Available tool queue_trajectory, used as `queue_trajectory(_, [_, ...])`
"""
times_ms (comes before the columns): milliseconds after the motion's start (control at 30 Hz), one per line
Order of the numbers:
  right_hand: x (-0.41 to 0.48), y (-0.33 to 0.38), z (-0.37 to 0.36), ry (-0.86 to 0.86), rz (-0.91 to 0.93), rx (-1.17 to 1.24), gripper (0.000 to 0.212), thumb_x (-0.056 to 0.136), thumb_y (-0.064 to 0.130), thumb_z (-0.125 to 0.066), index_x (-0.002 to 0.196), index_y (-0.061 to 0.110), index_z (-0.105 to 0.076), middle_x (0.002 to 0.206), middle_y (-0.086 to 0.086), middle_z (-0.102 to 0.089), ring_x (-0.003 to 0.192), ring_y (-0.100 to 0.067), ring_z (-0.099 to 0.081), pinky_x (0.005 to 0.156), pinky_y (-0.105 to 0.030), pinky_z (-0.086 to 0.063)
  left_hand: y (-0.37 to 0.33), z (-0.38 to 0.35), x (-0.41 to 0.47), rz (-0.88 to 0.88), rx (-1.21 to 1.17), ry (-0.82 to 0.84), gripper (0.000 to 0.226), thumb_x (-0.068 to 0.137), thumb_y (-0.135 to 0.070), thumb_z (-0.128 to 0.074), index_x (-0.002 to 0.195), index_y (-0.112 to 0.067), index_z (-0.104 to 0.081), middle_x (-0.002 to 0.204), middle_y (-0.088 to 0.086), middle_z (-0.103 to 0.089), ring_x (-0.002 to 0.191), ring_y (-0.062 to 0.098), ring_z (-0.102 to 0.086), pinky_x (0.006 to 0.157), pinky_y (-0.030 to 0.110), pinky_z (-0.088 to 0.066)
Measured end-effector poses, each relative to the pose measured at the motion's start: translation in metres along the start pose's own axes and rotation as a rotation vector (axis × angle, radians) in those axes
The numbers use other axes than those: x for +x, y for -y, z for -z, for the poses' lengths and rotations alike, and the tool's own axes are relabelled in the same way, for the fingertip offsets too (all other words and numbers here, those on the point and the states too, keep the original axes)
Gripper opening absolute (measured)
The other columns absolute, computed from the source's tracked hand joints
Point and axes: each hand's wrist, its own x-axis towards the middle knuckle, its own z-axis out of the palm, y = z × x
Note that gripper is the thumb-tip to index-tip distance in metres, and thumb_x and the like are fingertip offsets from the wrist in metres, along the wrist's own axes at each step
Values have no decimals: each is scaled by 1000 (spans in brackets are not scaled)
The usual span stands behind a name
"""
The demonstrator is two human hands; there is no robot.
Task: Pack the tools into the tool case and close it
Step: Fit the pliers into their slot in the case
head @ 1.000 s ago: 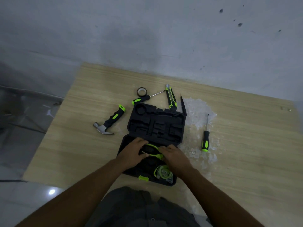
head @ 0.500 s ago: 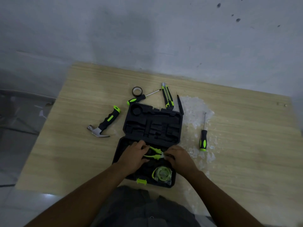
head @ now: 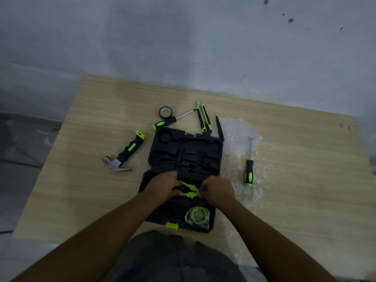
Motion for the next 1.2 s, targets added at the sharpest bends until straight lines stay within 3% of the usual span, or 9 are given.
queue_trajectory(100, [1, 0, 1, 10, -63, 57, 5, 77, 26, -72, 77, 24, -76, 91, 0, -74, 84, -23, -66, 85, -39, -52, 1, -3, -4, -36, 16, -15, 48, 90, -40, -58, 127, -9, -56, 110, 13, -50, 103, 27, -48, 78, 31, -39])
queue_trajectory(267, [1, -6, -2, 30, -27, 109, 7, 76, 27, -72, 78, 22, -76, 90, 0, -74, 82, -20, -66, 76, -33, -55, 4, -16, -13, -73, -8, -160, 24, 89, -26, -63, 92, -3, -56, 92, 12, -49, 88, 29, -49, 76, 41, -50])
queue_trajectory(400, [-9, -6, -12, -73, 31, 118, 13, 83, 30, -66, 81, 18, -72, 90, -5, -67, 84, -23, -61, 71, -35, -50, 4, -17, -14, -67, 207, -134, 34, 80, -43, -69, 94, -11, -65, 89, 10, -56, 78, 27, -53, 57, 34, -43])
queue_trajectory(500, [-16, -2, -19, -106, 35, 66, 21, 87, 41, -62, 85, 20, -67, 94, -5, -62, 89, -25, -56, 77, -37, -47, 2, -22, -15, -42, 224, -113, 43, 89, -44, -56, 110, -6, -59, 103, 14, -53, 93, 33, -52, 70, 39, -43])
queue_trajectory(667, [-22, 3, -24, -204, 13, 4, 22, 90, 46, -51, 90, 27, -61, 94, 2, -58, 95, -20, -53, 84, -38, -37, -10, -27, -25, 76, -40, -278, 27, 93, -29, -57, 109, -7, -54, 111, 8, -51, 101, 24, -47, 80, 34, -42])
queue_trajectory(800, [-28, 1, -39, -286, 55, -34, 26, 89, 45, -45, 94, 29, -65, 94, 2, -59, 82, -22, -59, 73, -36, -33, 4, -36, -24, -26, -22, -243, 33, 87, 4, -57, 120, 6, -56, 122, 18, -53, 121, 23, -48, 105, 38, -45])
queue_trajectory(900, [-29, -2, -50, -306, 88, -96, 30, 85, 43, -51, 108, 31, -66, 90, 2, -61, 74, -21, -62, 67, -36, -38, 18, -30, -25, -39, 40, -206, 38, 74, -1, -75, 111, 0, -65, 105, 16, -63, 99, 30, -65, 84, 33, -56])
queue_trajectory(1000, [-25, 1, -46, -244, 100, -132, 37, 89, 47, -48, 120, 31, -61, 98, 0, -61, 85, -24, -61, 83, -44, -35, 24, -28, -22, -103, 126, -215, 37, 63, -17, -88, 93, -4, -70, 89, 11, -60, 81, 26, -63, 60, 27, -58])
queue_trajectory(1200, [-22, 24, -37, -146, 47, -242, 24, 94, 34, -47, 108, 20, -60, 101, -4, -57, 99, -29, -53, 88, -47, -24, 17, -24, -24, -77, 143, -207, 38, 79, -32, -74, 104, -6, -64, 105, 8, -55, 101, 22, -50, 71, 28, -52])
